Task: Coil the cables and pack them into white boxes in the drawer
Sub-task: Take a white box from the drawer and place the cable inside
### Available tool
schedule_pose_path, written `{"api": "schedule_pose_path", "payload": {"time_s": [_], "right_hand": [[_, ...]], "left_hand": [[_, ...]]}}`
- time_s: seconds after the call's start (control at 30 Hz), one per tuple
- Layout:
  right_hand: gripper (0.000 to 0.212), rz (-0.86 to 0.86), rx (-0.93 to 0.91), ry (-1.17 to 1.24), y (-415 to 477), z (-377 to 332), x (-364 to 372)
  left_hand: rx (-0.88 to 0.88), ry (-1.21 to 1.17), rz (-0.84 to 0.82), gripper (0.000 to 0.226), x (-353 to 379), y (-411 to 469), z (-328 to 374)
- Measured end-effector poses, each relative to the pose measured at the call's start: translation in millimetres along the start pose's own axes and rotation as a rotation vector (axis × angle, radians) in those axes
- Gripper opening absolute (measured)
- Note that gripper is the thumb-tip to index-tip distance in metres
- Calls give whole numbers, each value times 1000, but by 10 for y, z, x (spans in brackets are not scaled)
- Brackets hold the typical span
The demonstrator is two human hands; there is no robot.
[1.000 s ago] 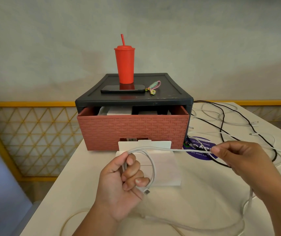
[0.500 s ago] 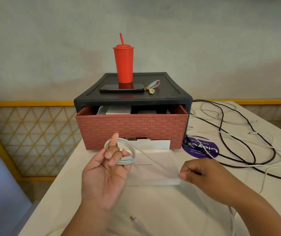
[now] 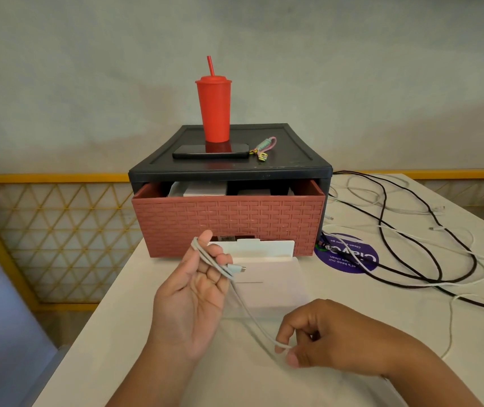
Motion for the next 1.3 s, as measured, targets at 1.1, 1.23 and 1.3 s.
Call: {"api": "schedule_pose_path", "payload": {"time_s": [1.1, 1.23, 1.3], "right_hand": [[30, -203, -318, 987, -156, -126, -329], [30, -317, -515, 1289, -238, -249, -470], [31, -286, -558, 1363, -246, -241, -517]], "left_hand": [[680, 1601, -591, 25, 443, -421, -268], [586, 1363, -482, 51, 401, -363, -204], [550, 1279, -400, 47, 380, -346, -156]]}}
Point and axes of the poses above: each hand's wrist, its own y-axis towards the middle knuckle, its own x-axis out of the palm, z = x × y, the point moved 8 cm from there along y, towards the middle knuckle, and after that the axes turned 5 degrees about z, right-handed, at the moved point
